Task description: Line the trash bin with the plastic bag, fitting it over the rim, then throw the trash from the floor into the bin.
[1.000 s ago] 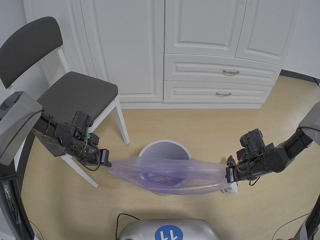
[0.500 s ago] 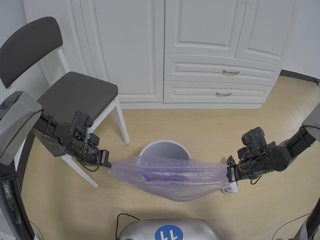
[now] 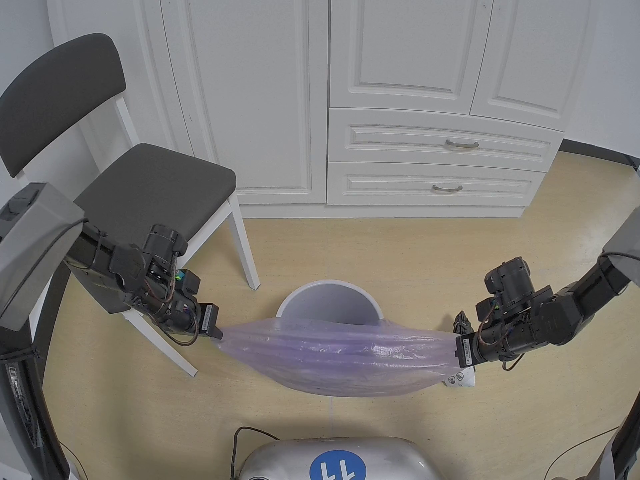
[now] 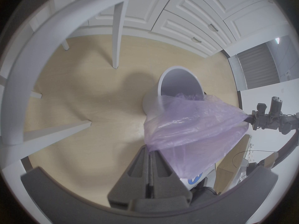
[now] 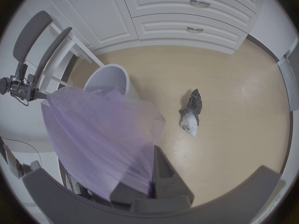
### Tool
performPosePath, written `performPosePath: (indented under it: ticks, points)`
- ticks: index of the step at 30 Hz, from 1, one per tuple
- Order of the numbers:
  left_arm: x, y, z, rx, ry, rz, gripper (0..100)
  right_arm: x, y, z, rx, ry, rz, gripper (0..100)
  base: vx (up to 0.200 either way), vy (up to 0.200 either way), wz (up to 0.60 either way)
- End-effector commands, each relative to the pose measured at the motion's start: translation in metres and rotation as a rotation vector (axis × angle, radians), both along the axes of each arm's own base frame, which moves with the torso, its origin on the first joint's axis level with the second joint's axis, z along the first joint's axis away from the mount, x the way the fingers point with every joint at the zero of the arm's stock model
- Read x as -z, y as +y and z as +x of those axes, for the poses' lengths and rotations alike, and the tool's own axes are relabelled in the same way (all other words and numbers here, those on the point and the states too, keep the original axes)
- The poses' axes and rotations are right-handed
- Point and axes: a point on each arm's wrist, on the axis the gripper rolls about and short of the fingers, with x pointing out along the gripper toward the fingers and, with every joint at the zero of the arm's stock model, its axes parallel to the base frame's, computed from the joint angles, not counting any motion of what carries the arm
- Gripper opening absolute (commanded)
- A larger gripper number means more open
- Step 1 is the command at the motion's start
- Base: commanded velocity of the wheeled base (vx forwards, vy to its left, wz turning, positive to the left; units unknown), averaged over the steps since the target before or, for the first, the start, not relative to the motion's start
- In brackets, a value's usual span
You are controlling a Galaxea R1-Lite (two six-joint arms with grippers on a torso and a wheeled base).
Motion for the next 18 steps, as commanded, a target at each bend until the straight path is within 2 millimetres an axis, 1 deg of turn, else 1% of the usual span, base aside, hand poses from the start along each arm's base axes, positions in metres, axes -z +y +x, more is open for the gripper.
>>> performPosePath:
  ticks: [1, 3, 5, 6, 7, 12, 15, 18]
  points:
    - [0.037, -0.017, 0.012, 0.026, 0.064, 0.013, 0, 0.037, 0.007, 0.014, 0.003, 0.050, -0.018, 0, 0.000, 0.000, 0.00]
    - [0.043, -0.022, 0.017, 0.002, 0.054, 0.013, 0, 0.049, 0.009, 0.020, 0.012, 0.015, 0.001, 0, 0.000, 0.000, 0.00]
    - [0.045, -0.024, 0.019, -0.010, 0.046, 0.010, 0, 0.052, 0.010, 0.023, 0.020, -0.004, 0.013, 0, 0.000, 0.000, 0.00]
    - [0.050, -0.033, 0.022, -0.039, 0.021, 0.010, 0, 0.062, 0.012, 0.029, 0.048, -0.041, 0.046, 0, 0.000, 0.000, 0.00]
    - [0.053, -0.035, 0.024, -0.055, 0.009, 0.015, 0, 0.066, 0.013, 0.032, 0.058, -0.057, 0.060, 0, 0.000, 0.000, 0.00]
    - [0.059, -0.047, 0.033, -0.153, -0.077, -0.004, 0, 0.081, 0.018, 0.042, 0.089, -0.160, 0.134, 0, 0.000, 0.000, 0.00]
    - [0.057, -0.050, 0.038, -0.193, -0.122, -0.051, 0, 0.080, 0.019, 0.045, 0.097, -0.240, 0.176, 0, 0.000, 0.000, 0.00]
    - [0.049, -0.051, 0.041, -0.233, -0.161, -0.095, 0, 0.071, 0.014, 0.045, 0.105, -0.325, 0.209, 0, 0.000, 0.000, 0.00]
